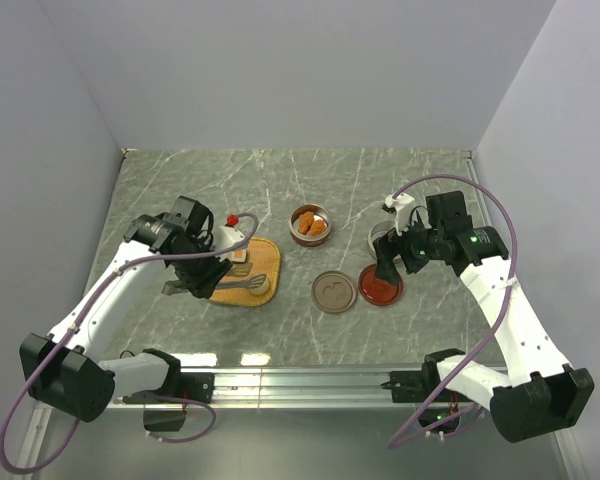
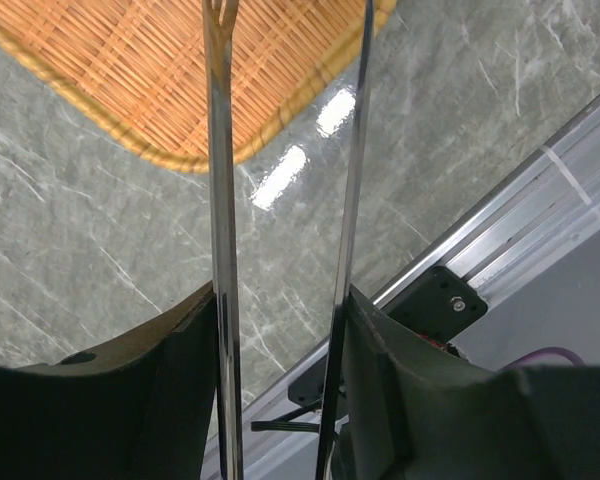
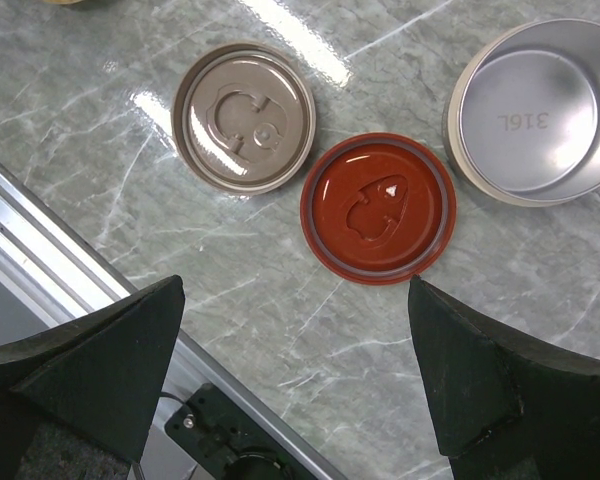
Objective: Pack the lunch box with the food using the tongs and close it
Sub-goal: Pick up the food using the clamp, then place the food into the lunch box
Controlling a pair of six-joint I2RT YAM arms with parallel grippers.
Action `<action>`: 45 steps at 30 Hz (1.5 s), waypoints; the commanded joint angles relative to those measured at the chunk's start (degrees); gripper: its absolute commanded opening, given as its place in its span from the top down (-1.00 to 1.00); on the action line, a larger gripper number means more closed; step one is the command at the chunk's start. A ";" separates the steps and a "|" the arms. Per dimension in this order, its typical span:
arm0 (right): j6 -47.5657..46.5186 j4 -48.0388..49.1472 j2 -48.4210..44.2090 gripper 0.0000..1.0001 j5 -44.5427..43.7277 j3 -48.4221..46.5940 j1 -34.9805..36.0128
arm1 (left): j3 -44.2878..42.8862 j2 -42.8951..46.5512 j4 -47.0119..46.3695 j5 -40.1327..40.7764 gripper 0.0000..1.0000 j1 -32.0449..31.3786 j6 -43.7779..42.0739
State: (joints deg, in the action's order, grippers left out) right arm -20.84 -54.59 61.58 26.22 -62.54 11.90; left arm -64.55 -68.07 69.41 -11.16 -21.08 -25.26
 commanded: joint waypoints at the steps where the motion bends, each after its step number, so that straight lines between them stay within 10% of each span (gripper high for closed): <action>1: -0.17 -0.34 0.03 -0.99 0.24 -1.09 -0.56 | 0.04 -0.74 -1.91 -0.97 0.01 0.25 -1.46; 24: -0.34 0.18 1.70 -0.99 0.32 -2.32 -0.56 | -4.70 -1.62 0.82 -1.94 0.74 0.25 -1.11; 36: 4.49 4.57 0.91 -0.99 -1.95 -3.90 -1.44 | -26.48 -11.98 0.65 1.74 0.98 -4.84 1.00; 45: 12.22 8.70 2.05 -0.99 1.81 -5.92 -15.58 | -46.00 -28.42 -5.06 3.42 0.99 -14.50 5.92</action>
State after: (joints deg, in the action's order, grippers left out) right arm -12.58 -49.67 63.35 25.87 -65.73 0.78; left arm -105.03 -93.95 67.99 -8.47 -33.41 -22.17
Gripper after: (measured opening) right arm 0.996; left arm 0.300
